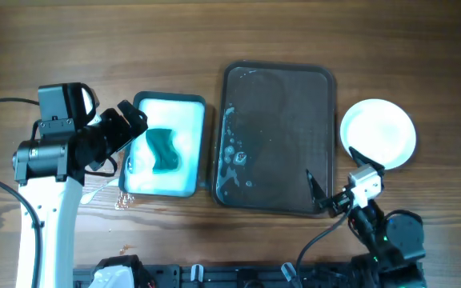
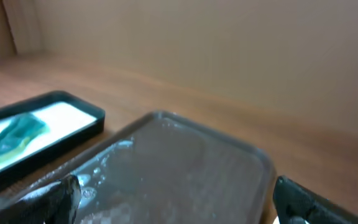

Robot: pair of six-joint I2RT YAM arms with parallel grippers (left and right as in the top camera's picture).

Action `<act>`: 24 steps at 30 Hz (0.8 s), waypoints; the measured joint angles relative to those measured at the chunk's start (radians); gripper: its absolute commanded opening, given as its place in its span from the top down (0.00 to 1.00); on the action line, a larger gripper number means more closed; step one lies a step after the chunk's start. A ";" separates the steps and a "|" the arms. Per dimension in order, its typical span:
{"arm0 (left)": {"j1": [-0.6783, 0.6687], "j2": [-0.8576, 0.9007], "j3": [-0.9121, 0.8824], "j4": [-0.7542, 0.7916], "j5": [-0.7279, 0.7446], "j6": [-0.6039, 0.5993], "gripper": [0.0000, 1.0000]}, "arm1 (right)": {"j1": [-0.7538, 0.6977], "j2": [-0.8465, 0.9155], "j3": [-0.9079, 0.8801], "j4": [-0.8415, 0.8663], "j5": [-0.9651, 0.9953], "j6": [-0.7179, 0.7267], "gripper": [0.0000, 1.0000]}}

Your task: Clean dirty plates on tray and stack at the side

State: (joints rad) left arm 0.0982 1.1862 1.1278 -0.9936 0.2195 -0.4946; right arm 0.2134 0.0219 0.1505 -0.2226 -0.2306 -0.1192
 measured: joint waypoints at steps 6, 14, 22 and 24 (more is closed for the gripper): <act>0.000 0.000 0.000 0.001 0.000 0.000 0.00 | 0.000 -0.005 -0.144 0.240 0.000 -0.003 0.00; 0.000 0.000 0.000 0.001 0.000 0.000 0.00 | 0.000 -0.005 -0.144 0.239 0.000 -0.003 0.00; 0.000 0.000 0.000 0.001 0.000 0.000 0.00 | 0.000 -0.005 -0.144 0.239 0.000 -0.003 0.00; 0.000 0.000 0.000 0.001 0.000 0.000 0.00 | 0.000 -0.005 -0.144 0.239 0.000 -0.003 0.00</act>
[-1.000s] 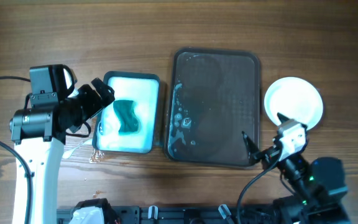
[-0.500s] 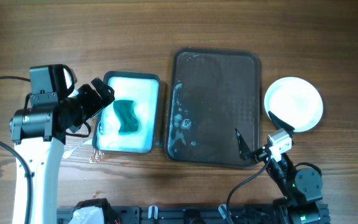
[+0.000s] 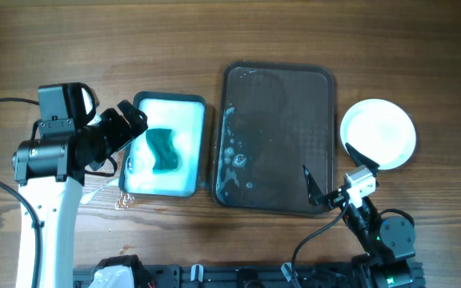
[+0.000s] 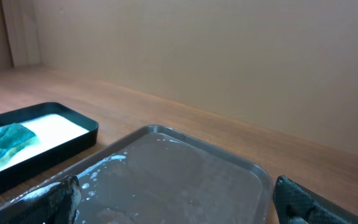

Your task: Clean dirty plates on tray and stack at the side

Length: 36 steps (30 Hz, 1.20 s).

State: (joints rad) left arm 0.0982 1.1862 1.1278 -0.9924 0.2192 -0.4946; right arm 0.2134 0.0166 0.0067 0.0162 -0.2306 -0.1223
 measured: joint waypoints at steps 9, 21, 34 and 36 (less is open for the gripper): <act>-0.042 -0.373 -0.173 0.174 -0.087 0.067 0.00 | 0.000 -0.002 0.000 0.000 0.000 0.000 0.00; -0.186 -1.167 -0.882 0.633 0.079 0.274 0.00 | 0.000 -0.005 0.000 0.000 0.000 -0.003 0.01; -0.222 -1.175 -1.105 1.124 0.095 0.280 0.00 | 0.000 -0.005 0.000 0.000 0.000 -0.003 0.00; -0.222 -1.175 -1.109 1.058 0.095 0.280 0.00 | 0.000 -0.005 0.000 0.000 0.000 -0.003 0.00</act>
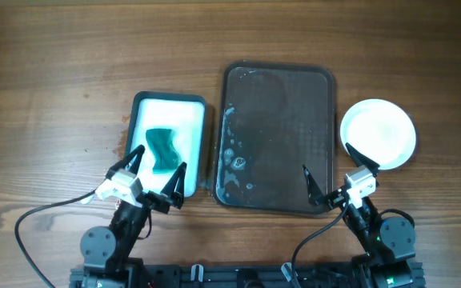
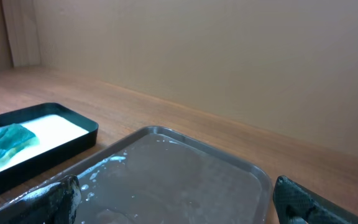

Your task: Clean dirty plates on tray and stack at the side

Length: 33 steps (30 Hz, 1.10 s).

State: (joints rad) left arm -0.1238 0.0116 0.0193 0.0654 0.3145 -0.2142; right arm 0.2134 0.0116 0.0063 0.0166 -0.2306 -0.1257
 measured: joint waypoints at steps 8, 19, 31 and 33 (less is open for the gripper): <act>0.000 0.000 -0.009 -0.111 -0.001 0.000 0.00 | 0.000 0.000 0.000 0.000 0.000 0.000 0.00; 0.000 0.000 -0.009 -0.111 -0.001 0.001 0.00 | 0.000 0.000 0.000 0.000 0.000 0.000 0.00; 0.000 0.000 -0.009 -0.111 -0.001 0.000 0.00 | 0.000 0.000 0.000 0.000 0.000 0.000 0.00; 0.000 0.000 -0.009 -0.111 -0.001 0.000 0.00 | 0.000 0.000 0.000 0.000 0.000 0.000 0.00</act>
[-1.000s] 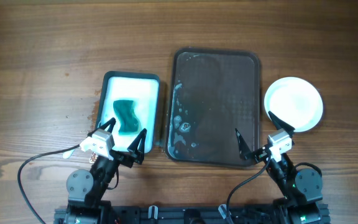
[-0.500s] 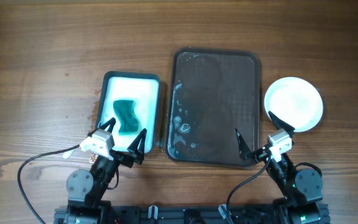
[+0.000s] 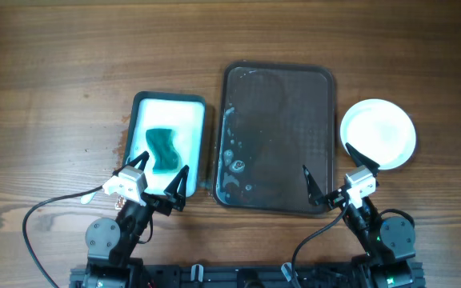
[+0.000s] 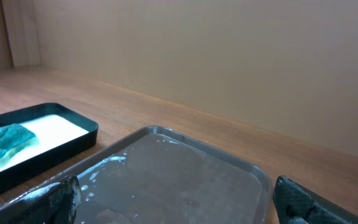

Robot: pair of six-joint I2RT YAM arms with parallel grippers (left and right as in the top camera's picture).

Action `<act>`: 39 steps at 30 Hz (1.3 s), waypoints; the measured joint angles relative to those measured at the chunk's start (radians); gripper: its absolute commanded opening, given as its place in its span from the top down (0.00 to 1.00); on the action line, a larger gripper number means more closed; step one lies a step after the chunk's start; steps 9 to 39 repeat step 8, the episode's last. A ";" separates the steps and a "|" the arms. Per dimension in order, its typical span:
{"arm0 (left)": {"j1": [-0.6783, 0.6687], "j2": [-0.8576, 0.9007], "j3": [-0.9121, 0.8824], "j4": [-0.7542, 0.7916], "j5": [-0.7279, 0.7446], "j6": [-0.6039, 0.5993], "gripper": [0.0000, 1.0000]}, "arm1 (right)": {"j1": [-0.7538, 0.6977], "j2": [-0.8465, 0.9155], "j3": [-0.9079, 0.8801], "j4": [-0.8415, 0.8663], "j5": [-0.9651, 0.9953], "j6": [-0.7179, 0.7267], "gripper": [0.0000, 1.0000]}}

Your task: Clean dirty plates on tray and stack at the side

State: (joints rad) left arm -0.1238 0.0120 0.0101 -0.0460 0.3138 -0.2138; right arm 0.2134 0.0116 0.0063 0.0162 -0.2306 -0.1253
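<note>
The dark tray (image 3: 294, 96) lies mid-table and bears only wet foam spots (image 3: 232, 156) along its left side. To its right, on the wood, lies a white plate (image 3: 378, 134). My right gripper (image 3: 327, 162) stands open at the tray's front right corner, with nothing between its fingers. The right wrist view looks across the tray (image 4: 185, 180) between the open right gripper's (image 4: 179, 211) dark fingertips (image 4: 61, 194). My left gripper (image 3: 160, 170) rests open at the front edge of the basin, holding nothing.
A dark-rimmed basin (image 3: 138, 104) of white soapy water stands left of the tray, with a green sponge (image 3: 163, 150) in it. The basin (image 4: 73, 134) and the sponge (image 4: 2, 140) also show at the left of the right wrist view. Both arm bases sit at the near table edge.
My left gripper has shifted slightly to the right and towards the near edge, still open in front of the basin. The right arm, the plate and the sponge have not moved.
At first my left arm stood raised beside the basin's left edge, and my right gripper was open by the tray's front right corner. The right arm then drew back a little. Later the left arm lay folded at the near edge, gripper open, and stays there.
</note>
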 measured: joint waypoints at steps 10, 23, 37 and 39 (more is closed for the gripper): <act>0.000 0.000 0.000 0.000 0.000 0.000 0.00 | 0.000 0.000 0.000 0.000 0.000 0.000 0.00; 0.000 0.000 0.000 0.000 0.000 0.000 0.00 | 0.000 0.000 0.000 0.000 0.000 0.000 0.00; 0.000 0.000 0.000 0.000 0.000 0.000 0.00 | 0.000 0.000 0.000 0.000 0.000 0.000 0.00; 0.000 0.000 0.000 0.000 0.000 0.000 0.00 | 0.000 0.000 0.000 0.000 0.000 0.000 0.00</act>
